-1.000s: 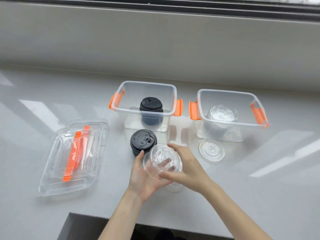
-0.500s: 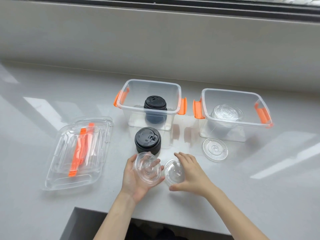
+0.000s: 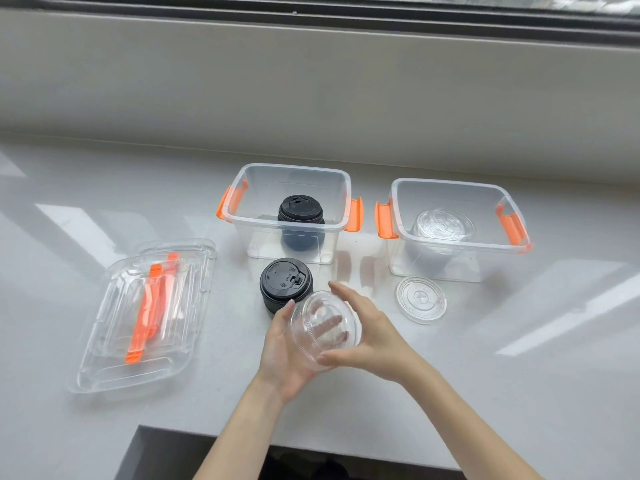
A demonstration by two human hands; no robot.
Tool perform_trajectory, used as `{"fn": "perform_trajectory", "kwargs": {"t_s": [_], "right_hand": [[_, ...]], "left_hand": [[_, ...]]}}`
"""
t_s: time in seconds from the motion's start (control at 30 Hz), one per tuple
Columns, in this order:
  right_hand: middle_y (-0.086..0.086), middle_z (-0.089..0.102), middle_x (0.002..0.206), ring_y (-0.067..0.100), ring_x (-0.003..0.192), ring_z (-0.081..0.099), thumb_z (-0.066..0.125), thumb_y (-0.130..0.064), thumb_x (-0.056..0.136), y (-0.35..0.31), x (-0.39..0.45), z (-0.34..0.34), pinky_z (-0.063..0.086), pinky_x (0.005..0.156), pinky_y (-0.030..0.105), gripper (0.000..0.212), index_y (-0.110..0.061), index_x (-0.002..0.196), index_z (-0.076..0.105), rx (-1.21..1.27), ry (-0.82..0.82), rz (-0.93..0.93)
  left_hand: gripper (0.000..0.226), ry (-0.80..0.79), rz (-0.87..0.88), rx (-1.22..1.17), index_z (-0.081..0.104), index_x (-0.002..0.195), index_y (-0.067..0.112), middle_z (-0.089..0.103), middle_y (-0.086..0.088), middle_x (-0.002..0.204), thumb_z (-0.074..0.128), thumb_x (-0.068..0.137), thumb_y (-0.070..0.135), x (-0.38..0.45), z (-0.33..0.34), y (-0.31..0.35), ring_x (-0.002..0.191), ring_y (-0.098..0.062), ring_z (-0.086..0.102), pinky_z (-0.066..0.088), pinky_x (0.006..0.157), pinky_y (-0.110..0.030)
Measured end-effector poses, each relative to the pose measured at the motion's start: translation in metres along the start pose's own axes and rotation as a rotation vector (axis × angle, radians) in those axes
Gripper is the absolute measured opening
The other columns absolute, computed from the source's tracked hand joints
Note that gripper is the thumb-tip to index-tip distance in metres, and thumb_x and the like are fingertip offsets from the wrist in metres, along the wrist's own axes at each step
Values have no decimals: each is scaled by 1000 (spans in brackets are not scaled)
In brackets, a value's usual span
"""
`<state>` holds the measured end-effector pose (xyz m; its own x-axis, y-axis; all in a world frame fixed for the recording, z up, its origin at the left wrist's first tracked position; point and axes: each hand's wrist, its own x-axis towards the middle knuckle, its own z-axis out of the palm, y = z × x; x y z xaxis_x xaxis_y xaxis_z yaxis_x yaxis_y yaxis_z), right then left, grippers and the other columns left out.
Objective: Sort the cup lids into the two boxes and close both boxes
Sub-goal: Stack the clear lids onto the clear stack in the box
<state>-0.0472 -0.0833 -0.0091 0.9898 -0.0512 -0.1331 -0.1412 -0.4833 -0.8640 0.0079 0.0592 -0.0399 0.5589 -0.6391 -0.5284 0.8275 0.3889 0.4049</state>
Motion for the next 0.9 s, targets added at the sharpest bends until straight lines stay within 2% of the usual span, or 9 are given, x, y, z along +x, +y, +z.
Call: {"fn": "perform_trajectory", "kwargs": {"t_s": [0.07,0.17,0.27,0.33,0.43,0.57,0.63,0.77,0.9], "right_hand": [[-16,39,133,-1,126,34,85,-25,59,1,-1,1,27,93,0,100,-38,139,27,-14,-12,-1],[-18,37,132,-3,127,31,84,-27,60,4,-5,-5,26,95,3,102,-37,141,24,-26,-3,10],[-18,35,134,-3,129,29,83,-32,62,9,-12,-23,24,96,7,97,-36,141,26,16,44,57],[-16,38,135,0,129,31,78,-33,69,22,-12,-41,23,100,14,83,-31,138,34,30,180,107],[-5,49,133,15,127,37,73,-31,74,61,-5,-66,26,98,19,65,-18,131,45,-189,422,179],[8,40,143,26,135,28,72,-47,68,105,4,-78,28,110,36,88,-13,139,33,-429,404,402],[9,34,147,28,137,25,70,-52,67,115,8,-76,26,112,39,96,-14,142,25,-475,377,455],[5,45,140,26,130,37,74,-45,66,109,6,-72,32,106,35,89,-15,138,33,-407,446,370],[-6,48,126,11,124,39,80,-38,65,71,-4,-80,29,98,19,82,-23,135,39,-121,460,181]], "left_hand": [[46,-22,12,14,64,107,15,63,-16,114,46,82,49,6,8,-4,101,-35,62,48,83,-44],[45,-40,9,24,63,106,14,69,-14,101,45,82,47,16,14,-9,89,-32,68,49,85,-43],[41,-33,-42,51,69,87,13,63,-16,105,49,76,48,23,21,-12,96,-37,59,44,88,-46],[43,-29,-55,89,67,87,13,62,-17,105,49,73,49,29,25,-14,98,-37,56,46,83,-47],[44,-27,-66,124,64,90,13,61,-17,103,41,81,49,38,33,-16,93,-36,58,47,80,-47],[44,-32,-80,148,66,86,15,62,-17,99,39,83,49,47,41,-18,91,-36,59,46,81,-48],[45,-41,-85,158,69,83,15,62,-17,99,40,83,49,52,43,-19,90,-36,59,46,81,-48],[46,-34,-94,173,73,75,17,61,-17,100,41,82,49,57,45,-19,89,-37,60,46,81,-48],[44,-24,-101,179,66,88,14,59,-19,107,40,83,50,61,47,-16,90,-39,59,46,82,-49]]}}
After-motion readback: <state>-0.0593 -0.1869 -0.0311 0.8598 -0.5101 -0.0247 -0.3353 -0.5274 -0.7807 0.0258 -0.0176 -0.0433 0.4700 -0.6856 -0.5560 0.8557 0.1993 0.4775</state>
